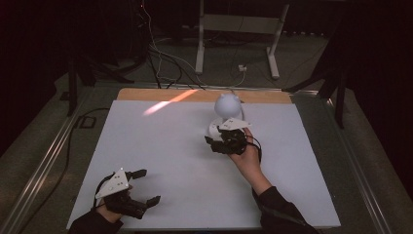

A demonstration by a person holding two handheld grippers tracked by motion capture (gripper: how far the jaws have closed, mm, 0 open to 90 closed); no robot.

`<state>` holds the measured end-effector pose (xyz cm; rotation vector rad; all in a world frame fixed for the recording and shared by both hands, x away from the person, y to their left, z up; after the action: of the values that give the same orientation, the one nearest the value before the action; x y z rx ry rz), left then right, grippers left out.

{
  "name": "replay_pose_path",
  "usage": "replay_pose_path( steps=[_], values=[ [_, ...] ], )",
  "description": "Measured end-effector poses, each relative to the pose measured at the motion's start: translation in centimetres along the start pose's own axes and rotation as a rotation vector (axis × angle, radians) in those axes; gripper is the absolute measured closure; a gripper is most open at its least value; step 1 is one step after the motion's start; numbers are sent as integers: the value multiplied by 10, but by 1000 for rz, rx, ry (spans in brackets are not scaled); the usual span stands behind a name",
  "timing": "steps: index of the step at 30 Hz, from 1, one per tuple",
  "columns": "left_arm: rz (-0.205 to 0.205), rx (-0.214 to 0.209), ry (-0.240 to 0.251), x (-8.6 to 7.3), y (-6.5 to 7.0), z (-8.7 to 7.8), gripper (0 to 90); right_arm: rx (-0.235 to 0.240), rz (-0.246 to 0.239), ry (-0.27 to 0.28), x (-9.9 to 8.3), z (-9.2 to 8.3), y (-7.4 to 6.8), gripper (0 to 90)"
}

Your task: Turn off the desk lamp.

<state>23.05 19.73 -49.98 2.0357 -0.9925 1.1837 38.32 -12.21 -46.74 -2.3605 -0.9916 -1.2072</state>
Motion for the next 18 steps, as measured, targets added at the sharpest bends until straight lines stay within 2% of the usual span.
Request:
replay_pose_path(
  steps=[4,6,10,14,17,18],
  values=[
    [1,-1,-1,0,0,0,5,19,-24,15,-1,-11,-3,144],
    [1,0,-3,0,0,0,5,34,-49,7,-3,-16,-3,120],
    [1,-1,-2,0,0,0,5,67,-58,24,-10,-28,-3,38],
    [2,-2,-3,0,0,1,5,128,-67,16,-23,-37,-1,0],
    [-1,0,-1,0,0,0,5,174,-55,7,-33,-42,4,0],
    [0,1,-1,0,0,0,5,171,-56,19,-37,-44,6,0]
  ],
)
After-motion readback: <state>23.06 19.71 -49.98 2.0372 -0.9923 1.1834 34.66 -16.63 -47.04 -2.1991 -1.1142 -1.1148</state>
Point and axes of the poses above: each handheld gripper's, and its own axes: z roughly forward along the jaws, x roughly out of its top, y roughly to its right, the point moved 2 cm from there along z, roughly forward along the jaws, and after that the axes turned 4 degrees about -y, right-handed, at the moved point
